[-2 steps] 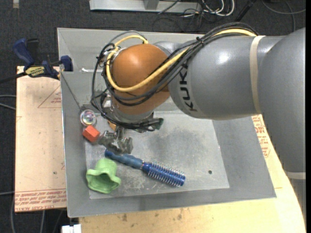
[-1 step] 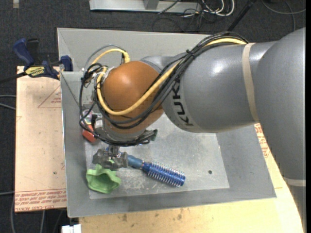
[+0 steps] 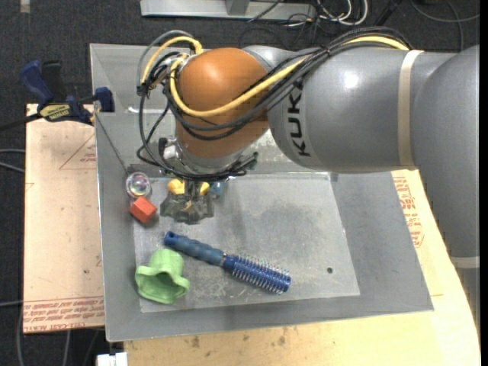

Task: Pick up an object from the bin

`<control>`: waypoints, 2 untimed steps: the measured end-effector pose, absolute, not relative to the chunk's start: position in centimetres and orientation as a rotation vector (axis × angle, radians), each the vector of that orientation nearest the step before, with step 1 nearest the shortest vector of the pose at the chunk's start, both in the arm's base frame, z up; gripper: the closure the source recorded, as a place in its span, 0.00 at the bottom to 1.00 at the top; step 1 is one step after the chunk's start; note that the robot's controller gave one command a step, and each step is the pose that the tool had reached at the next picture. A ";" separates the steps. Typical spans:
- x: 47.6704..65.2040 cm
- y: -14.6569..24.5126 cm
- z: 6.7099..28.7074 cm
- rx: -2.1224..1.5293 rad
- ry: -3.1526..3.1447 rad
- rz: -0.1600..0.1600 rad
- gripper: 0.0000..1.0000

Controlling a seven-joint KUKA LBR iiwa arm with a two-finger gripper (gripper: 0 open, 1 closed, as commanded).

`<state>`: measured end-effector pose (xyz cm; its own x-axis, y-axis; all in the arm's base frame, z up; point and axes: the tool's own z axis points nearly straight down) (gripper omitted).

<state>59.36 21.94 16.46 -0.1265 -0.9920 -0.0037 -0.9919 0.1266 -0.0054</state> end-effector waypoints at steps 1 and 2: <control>60.8 22.8 16.0 -1.608 2.693 0.003 1.00; 60.8 24.8 15.5 -1.290 2.860 0.004 1.00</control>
Offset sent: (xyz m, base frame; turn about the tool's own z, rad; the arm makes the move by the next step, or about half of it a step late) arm 0.0140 0.0077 -0.0050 0.3665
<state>60.77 24.83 15.50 -0.6619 -0.7496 -0.0053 -0.7496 0.6619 0.0005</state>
